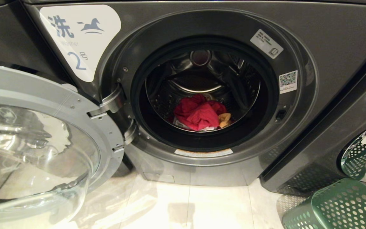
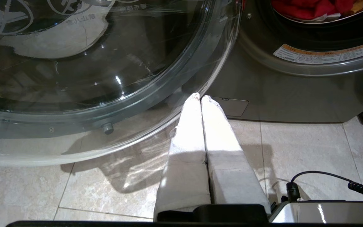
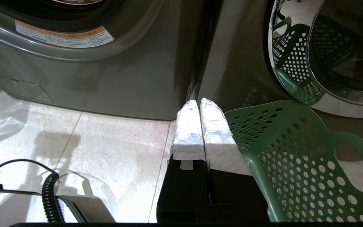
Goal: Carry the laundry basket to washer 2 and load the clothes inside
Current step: Close the washing machine door with the left hand
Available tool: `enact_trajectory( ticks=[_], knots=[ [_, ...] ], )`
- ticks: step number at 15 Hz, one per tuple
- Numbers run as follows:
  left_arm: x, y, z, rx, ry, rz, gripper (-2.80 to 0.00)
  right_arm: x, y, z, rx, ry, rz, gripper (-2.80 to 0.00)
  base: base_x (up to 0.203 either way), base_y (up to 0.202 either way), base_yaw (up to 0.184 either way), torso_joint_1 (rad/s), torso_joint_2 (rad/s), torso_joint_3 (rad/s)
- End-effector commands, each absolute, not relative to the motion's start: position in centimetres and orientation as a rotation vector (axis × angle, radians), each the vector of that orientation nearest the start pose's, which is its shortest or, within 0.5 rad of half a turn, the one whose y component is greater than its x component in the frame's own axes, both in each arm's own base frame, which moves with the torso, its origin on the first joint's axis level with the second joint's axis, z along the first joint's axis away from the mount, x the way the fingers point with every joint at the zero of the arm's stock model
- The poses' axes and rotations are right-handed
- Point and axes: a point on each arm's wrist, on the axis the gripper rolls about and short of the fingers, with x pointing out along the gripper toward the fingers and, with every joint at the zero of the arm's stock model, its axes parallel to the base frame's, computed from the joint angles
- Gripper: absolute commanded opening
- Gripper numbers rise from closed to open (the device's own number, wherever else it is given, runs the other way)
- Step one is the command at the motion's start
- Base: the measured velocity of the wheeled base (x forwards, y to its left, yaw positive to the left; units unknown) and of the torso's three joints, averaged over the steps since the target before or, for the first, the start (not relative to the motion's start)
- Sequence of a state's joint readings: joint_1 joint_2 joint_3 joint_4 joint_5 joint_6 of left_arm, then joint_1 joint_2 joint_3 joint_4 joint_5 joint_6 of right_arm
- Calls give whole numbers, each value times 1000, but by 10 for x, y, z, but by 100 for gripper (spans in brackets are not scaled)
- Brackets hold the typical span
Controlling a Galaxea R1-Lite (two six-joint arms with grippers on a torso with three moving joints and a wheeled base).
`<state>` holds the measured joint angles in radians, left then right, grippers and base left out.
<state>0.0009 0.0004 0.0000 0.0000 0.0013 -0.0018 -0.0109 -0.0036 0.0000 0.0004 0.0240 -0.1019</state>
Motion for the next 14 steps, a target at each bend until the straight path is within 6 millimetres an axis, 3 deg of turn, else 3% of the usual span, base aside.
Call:
enact_trajectory(
  ticks=[1, 7, 14],
  knots=[
    [-23, 0, 75, -2, -1, 3, -280, -23, 1, 75, -103, 2, 14, -280, 0, 0, 0, 0, 0, 0],
    [-23, 0, 76, 0, -3, 3, -280, -23, 1, 75, -97, 2, 12, -280, 0, 0, 0, 1, 0, 6],
    [-23, 0, 75, 0, 0, 3, -280, -23, 1, 75, -74, 2, 11, -280, 0, 0, 0, 2, 1, 191]
  ],
)
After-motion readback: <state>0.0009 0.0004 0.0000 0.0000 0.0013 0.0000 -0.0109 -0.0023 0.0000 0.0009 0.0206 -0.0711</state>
